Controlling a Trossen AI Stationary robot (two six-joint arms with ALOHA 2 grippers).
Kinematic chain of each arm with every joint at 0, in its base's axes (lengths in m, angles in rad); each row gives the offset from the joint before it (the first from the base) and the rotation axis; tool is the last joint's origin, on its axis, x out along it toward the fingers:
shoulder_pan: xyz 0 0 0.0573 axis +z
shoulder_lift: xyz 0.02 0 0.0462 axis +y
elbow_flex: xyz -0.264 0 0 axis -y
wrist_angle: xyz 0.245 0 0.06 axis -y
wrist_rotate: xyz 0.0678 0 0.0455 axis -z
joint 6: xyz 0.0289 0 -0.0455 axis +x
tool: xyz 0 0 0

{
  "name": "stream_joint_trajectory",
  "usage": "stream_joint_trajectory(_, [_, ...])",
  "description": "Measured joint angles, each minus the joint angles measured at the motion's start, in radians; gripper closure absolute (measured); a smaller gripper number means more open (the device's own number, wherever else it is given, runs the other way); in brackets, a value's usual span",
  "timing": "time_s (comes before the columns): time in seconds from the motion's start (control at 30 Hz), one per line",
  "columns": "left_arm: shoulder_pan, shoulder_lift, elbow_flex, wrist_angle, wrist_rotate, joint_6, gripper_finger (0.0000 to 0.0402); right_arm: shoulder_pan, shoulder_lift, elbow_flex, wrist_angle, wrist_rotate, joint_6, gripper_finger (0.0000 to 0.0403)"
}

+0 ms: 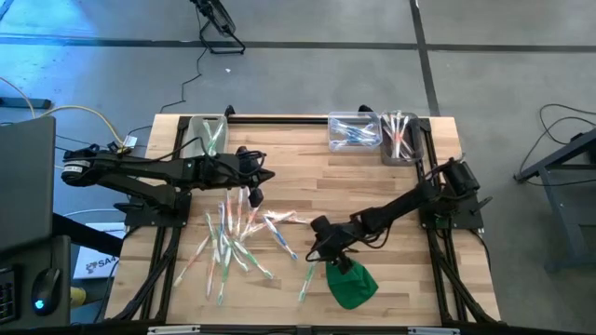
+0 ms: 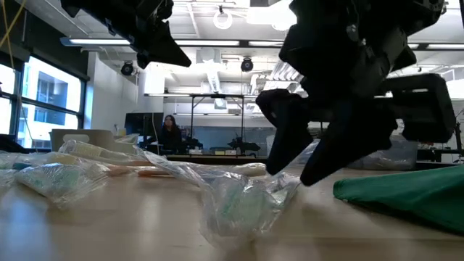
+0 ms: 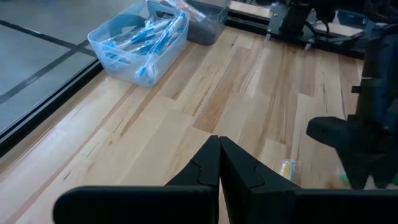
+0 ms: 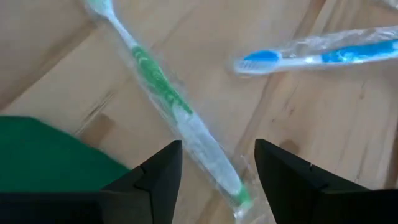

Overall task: Pick & Place Toothbrushes
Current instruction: Put the green toothbrush into the gray bin

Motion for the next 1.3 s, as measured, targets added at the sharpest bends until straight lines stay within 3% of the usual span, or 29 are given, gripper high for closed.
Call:
stream_joint_trajectory(0.33, [0.0,0.0,0.0,-0.022,0.0,-0.001,0.0402,0.0,0.044,0.003,-0.003,0.018,-0.016,0.0221])
stream_joint_trajectory(0.83, [0.0,0.0,0.0,-0.033,0.001,-0.023,0.0402,0.001,0.04,0.001,-0.004,0.016,-0.046,0.0385])
stream_joint_trajectory(1.3, [0.001,-0.01,0.001,-0.028,0.001,-0.034,0.0402,-0.002,-0.026,-0.002,-0.048,0.035,-0.043,0.0389])
